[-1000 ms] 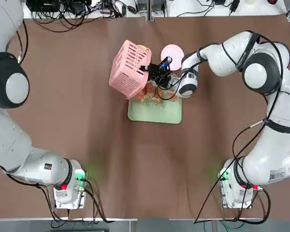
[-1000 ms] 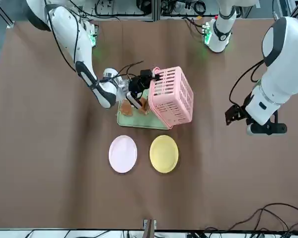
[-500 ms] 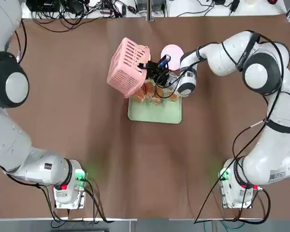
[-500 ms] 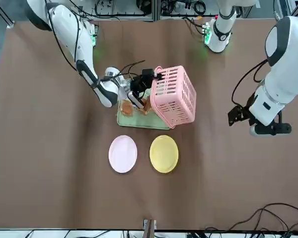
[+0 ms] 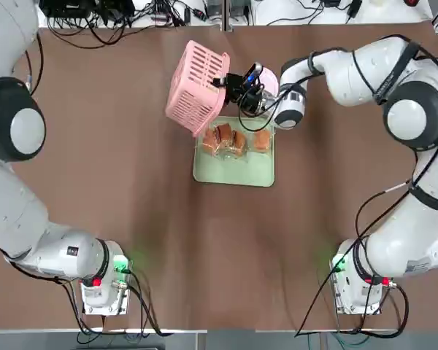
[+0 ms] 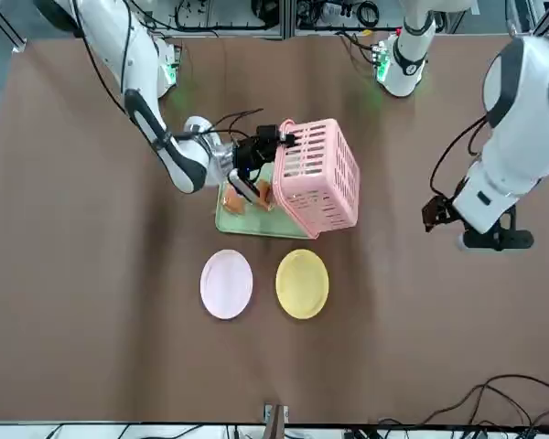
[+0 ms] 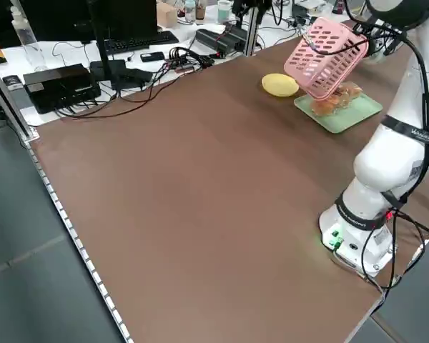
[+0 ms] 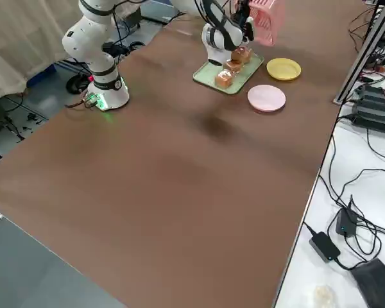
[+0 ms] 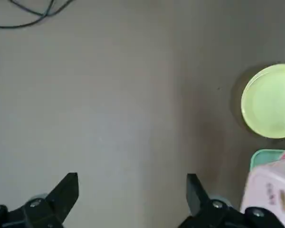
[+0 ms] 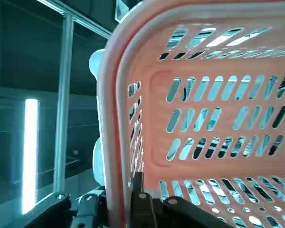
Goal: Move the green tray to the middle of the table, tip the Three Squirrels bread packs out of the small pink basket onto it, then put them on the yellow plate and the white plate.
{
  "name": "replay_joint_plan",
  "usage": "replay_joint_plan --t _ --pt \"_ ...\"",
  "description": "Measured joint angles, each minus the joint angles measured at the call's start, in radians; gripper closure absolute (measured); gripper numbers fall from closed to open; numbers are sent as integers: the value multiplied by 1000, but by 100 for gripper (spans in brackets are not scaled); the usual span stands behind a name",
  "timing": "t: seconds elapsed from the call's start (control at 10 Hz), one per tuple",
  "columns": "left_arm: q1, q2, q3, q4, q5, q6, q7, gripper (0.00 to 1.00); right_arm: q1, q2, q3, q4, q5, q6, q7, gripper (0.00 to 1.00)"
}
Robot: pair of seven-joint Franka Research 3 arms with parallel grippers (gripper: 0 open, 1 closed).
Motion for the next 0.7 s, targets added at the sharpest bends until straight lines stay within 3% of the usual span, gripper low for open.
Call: replay_joint_plan --t 0.2,0.4,0.7 --pt "20 47 1 -8 -11 -6 6 0 -20 -112 -1 -36 4 102 75 93" --pt "43 81 1 -31 -44 -7 16 0 -37 -246 -2 -49 5 283 203 93" --pt "46 79 -1 -102 -66 53 18 0 -52 -376 -4 -76 5 418 313 93"
